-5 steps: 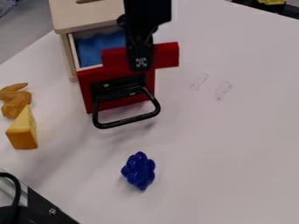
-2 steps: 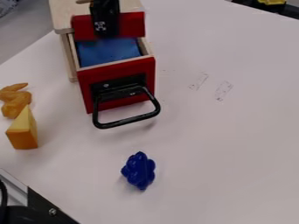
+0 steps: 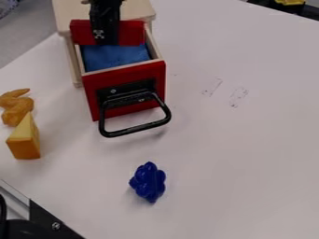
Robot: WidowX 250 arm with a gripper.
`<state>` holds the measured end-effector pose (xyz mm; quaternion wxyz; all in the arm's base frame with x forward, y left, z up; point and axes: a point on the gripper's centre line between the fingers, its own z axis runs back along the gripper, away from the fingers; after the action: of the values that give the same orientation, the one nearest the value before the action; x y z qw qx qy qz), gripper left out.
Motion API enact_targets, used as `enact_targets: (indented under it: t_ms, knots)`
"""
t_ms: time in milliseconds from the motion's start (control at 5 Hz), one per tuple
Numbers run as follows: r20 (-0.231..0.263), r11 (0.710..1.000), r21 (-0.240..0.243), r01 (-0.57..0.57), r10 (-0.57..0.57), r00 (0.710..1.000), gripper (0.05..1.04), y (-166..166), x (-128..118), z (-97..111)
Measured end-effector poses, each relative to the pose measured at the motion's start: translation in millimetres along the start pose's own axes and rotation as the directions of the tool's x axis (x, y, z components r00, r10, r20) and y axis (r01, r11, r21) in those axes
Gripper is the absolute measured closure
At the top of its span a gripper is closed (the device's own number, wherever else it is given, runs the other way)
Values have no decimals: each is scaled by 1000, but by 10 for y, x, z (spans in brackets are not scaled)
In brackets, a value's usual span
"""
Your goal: Put the red object inside the drawer
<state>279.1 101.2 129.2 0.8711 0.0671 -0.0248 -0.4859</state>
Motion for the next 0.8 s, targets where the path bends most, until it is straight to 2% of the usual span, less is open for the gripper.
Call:
enact_targets:
  t_ms: [200,400,800]
  knots:
    - [-28,1000,-13,12,-12,1000,776,97,-8,-151]
    - [-32,1000,-26,4,-5,999,776,186,14,-283]
    - [-7,999,-43,-16,16,1000,776,310,77,-505]
